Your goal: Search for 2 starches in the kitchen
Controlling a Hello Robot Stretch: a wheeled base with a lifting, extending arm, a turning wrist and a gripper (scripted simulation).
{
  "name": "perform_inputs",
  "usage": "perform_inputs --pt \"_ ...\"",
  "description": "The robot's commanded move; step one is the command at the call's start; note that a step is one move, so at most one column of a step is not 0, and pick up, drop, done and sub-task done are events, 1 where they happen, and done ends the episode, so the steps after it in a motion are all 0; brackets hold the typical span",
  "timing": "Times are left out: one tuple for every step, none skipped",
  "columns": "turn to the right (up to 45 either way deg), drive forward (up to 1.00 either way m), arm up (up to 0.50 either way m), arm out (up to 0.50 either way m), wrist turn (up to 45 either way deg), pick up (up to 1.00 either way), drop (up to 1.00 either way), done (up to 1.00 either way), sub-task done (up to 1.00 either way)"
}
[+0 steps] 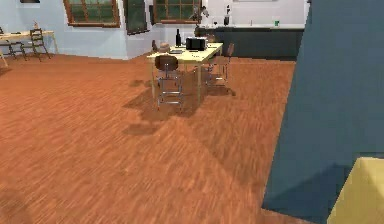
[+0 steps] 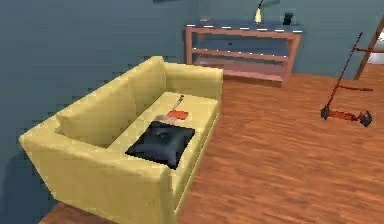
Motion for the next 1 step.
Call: perform_inputs --pt "0.0 1.00 0.00 0.00 0.0 0.00 0.00 0.00 0.00"
